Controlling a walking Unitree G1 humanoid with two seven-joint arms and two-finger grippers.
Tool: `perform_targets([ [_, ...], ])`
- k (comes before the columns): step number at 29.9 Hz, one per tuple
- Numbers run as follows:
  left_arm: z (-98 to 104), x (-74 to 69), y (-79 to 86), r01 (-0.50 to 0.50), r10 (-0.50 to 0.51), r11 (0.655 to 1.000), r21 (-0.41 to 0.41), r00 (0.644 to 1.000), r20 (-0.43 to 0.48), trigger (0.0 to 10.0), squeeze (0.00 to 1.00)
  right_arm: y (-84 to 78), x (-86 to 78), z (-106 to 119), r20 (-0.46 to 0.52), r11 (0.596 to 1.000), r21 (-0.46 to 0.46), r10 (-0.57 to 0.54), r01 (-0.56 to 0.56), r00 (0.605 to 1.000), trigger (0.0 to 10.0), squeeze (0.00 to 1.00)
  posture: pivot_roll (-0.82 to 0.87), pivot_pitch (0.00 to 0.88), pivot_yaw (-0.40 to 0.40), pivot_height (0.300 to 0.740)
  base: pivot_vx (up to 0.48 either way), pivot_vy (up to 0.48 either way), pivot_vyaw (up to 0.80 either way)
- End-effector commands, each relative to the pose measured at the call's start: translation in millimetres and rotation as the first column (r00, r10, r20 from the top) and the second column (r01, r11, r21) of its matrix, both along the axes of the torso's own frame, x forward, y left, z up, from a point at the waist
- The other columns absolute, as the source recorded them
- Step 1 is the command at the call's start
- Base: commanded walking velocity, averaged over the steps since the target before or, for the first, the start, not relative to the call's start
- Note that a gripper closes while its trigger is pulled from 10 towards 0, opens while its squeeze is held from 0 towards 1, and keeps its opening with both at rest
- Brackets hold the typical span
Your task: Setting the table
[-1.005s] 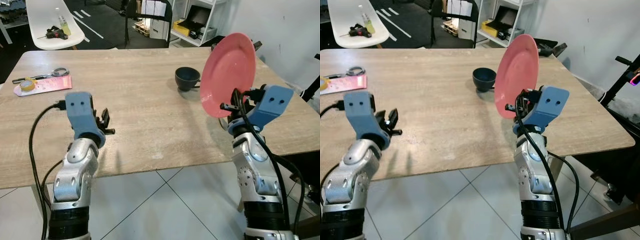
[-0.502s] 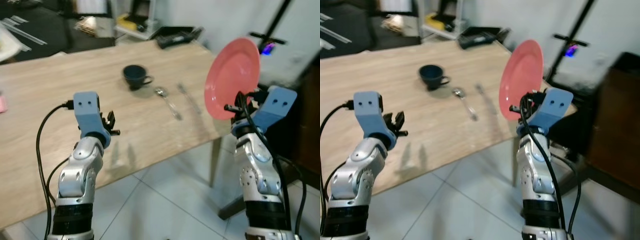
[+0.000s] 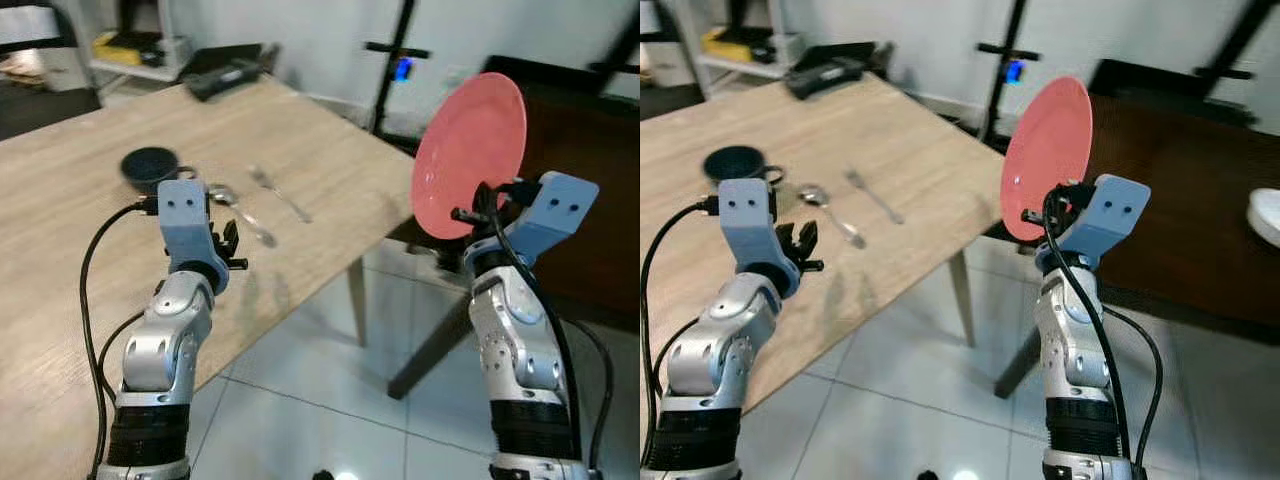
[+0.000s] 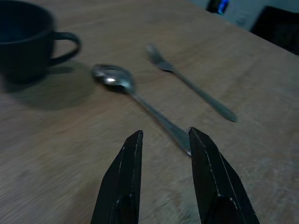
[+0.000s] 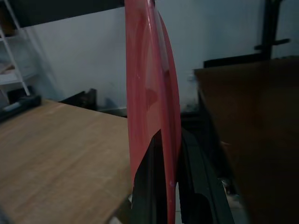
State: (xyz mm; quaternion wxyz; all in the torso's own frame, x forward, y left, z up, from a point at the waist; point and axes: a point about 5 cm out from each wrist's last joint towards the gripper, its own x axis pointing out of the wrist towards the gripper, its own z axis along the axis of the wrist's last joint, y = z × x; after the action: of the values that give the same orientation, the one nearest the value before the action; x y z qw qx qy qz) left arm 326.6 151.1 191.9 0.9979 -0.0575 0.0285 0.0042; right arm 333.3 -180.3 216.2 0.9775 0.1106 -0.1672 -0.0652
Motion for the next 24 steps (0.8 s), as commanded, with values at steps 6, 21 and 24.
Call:
perform_targets([
  [6, -3.1, 1.5, -6.0, 0.023, -0.023, 1.000, 0.017, 1.000, -0.018, 10.0, 0.00, -3.9, -1.6, -2.2, -0.002, 1.000, -0.003, -0.023, 0.023, 1.000, 10.0, 0.00, 0.05, 0.082, 0.037, 0.740, 0.000, 0.000, -0.80],
  [21, -1.0, 3.1, -9.7, 0.029, -0.029, 0.998, 0.061, 1.000, -0.003, 10.0, 0.00, -0.8, -1.2, 0.2, 0.009, 1.000, -0.022, -0.019, 0.019, 1.000, 10.0, 0.00, 0.05, 0.081, 0.034, 0.740, 0.000, -0.167, -0.46],
  [24, -0.9, 3.1, -10.2, 0.029, -0.029, 0.998, 0.063, 1.000, -0.003, 10.0, 0.00, -0.7, -1.1, 0.1, 0.008, 1.000, -0.024, -0.018, 0.019, 1.000, 10.0, 0.00, 0.05, 0.081, 0.033, 0.740, 0.000, -0.472, 0.00],
])
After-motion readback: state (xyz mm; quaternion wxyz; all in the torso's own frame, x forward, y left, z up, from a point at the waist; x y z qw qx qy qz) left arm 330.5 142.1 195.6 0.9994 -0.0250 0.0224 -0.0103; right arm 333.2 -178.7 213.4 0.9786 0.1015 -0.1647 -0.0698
